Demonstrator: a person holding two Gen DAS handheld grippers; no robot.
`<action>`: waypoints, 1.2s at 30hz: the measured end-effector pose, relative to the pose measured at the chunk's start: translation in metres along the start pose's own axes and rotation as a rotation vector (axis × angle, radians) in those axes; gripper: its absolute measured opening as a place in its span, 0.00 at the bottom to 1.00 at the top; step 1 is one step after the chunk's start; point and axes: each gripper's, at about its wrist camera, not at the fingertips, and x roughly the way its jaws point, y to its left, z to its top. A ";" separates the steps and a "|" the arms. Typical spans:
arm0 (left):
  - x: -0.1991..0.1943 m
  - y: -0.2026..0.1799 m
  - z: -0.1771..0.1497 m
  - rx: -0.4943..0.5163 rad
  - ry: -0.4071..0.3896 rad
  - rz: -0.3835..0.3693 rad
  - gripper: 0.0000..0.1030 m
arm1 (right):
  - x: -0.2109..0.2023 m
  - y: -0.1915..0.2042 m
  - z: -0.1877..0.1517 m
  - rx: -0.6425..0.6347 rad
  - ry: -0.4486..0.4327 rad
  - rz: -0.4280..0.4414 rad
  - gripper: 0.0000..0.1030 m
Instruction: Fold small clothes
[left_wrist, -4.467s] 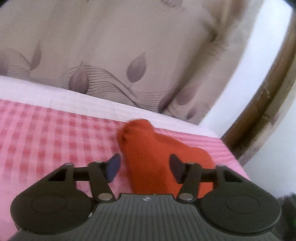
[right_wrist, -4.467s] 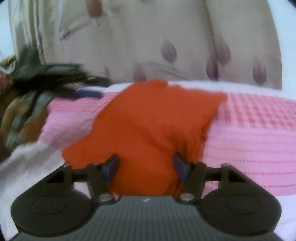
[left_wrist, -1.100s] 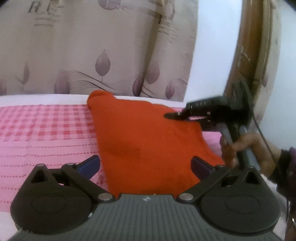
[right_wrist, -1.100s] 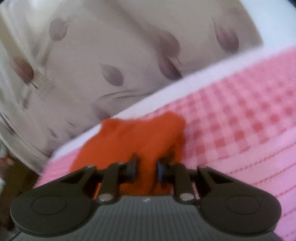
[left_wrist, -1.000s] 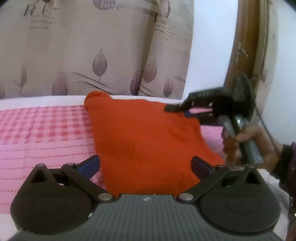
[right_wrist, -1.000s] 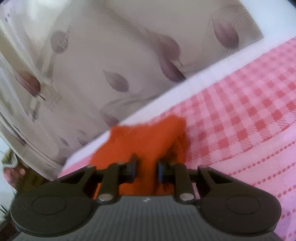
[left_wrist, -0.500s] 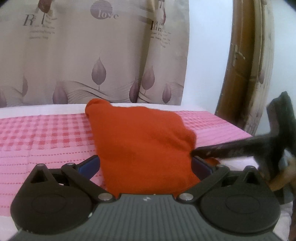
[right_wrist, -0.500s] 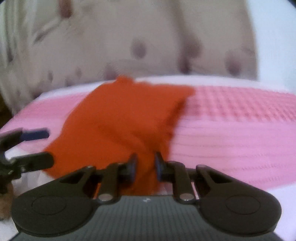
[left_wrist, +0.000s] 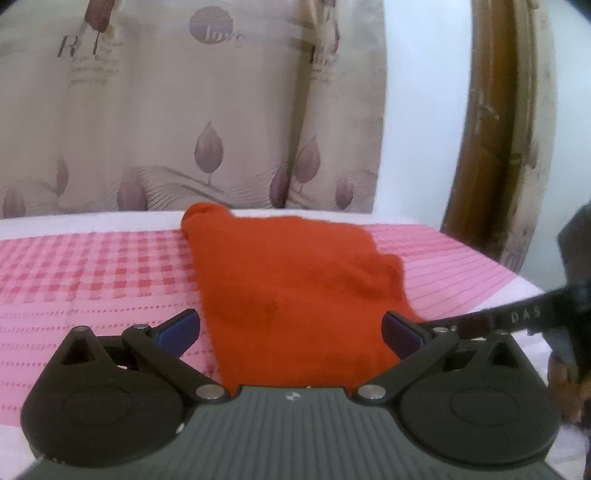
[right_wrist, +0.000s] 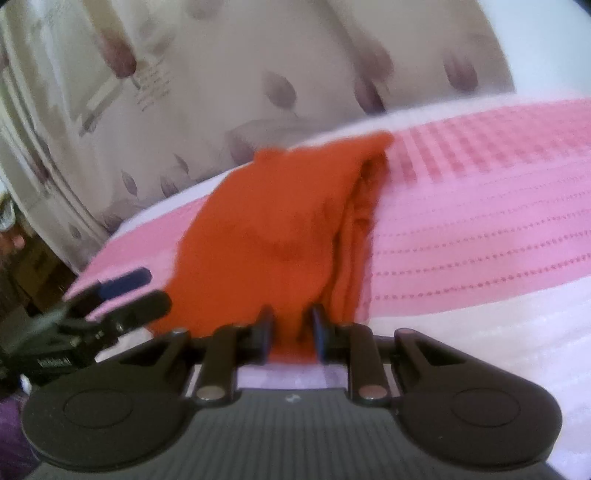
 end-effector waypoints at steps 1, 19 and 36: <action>0.002 0.000 0.000 -0.005 0.014 0.015 1.00 | -0.002 0.004 -0.002 -0.025 -0.010 -0.022 0.11; 0.016 0.001 0.002 -0.003 0.106 0.123 1.00 | -0.033 -0.034 -0.001 0.154 -0.116 -0.071 0.15; 0.045 0.055 0.046 -0.100 0.107 0.069 1.00 | 0.016 -0.033 0.039 0.093 -0.061 -0.064 0.97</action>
